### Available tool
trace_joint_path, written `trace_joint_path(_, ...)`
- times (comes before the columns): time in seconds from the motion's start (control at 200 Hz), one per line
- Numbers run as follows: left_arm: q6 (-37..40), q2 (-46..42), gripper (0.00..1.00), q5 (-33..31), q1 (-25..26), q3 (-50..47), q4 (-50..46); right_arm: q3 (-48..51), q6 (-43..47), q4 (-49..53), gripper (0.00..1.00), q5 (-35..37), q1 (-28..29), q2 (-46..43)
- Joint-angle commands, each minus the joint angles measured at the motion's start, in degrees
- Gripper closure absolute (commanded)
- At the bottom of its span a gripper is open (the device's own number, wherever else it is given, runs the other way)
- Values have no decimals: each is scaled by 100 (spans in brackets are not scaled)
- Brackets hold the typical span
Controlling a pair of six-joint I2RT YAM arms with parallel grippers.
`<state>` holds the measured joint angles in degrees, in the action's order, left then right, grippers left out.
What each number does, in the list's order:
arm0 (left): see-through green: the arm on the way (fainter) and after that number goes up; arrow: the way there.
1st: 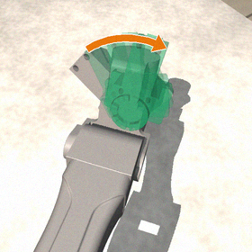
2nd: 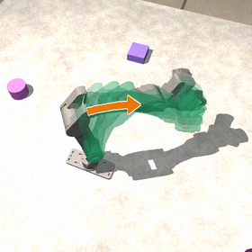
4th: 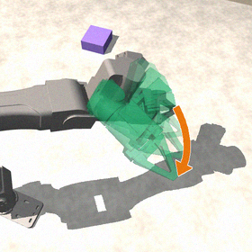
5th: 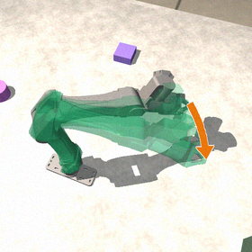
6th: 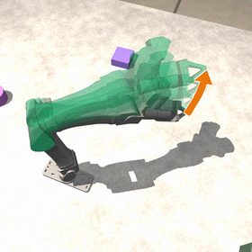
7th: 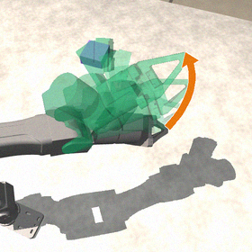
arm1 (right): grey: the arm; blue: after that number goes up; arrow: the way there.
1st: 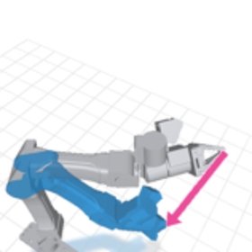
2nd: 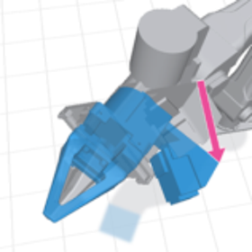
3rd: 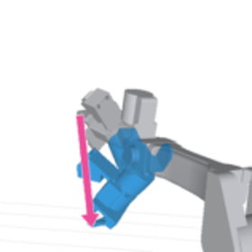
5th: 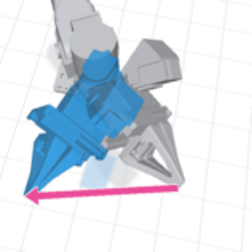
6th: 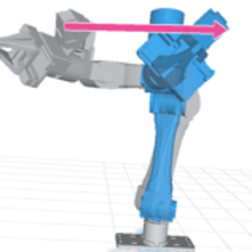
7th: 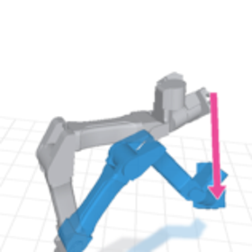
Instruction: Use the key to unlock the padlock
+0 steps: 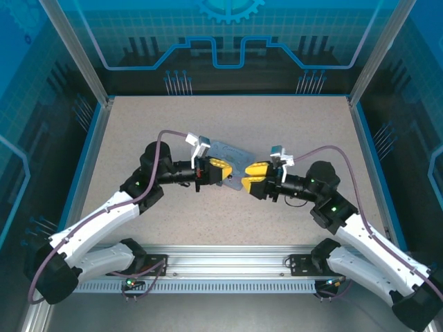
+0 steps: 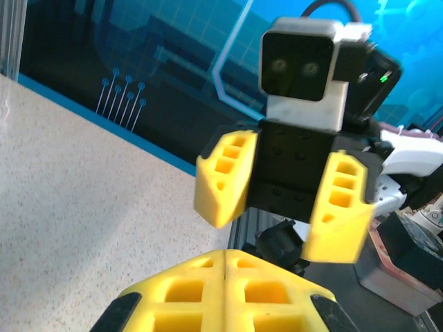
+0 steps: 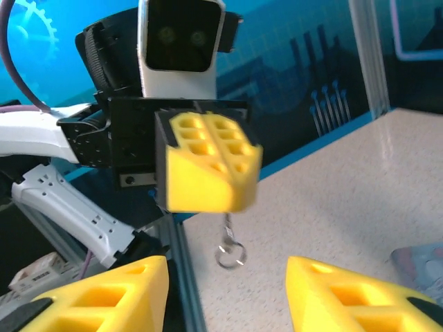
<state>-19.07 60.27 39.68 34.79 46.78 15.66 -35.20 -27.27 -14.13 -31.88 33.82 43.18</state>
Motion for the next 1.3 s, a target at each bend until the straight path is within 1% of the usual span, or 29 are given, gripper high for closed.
trace_joint_path(0.0,129,-100,100,-48,70,269,-17,206,-569,-1028,51,-371,-174,-84)
trace_joint_path(0.205,138,-51,100,-81,130,359,-21,173,-932,-1501,51,-547,-124,220)
trace_joint_path(0.55,152,8,100,-180,159,355,-30,-74,-798,-1522,56,-503,250,762)
trace_joint_path(0.79,176,20,100,-257,167,355,-69,-254,-644,-1332,62,-521,387,1000)
trace_joint_path(1.011,175,37,100,-314,169,343,-64,-351,-631,-1392,67,-559,479,1118)
trace_joint_path(1.296,150,34,100,-543,168,317,-80,-325,-614,-1374,74,-535,546,1168)
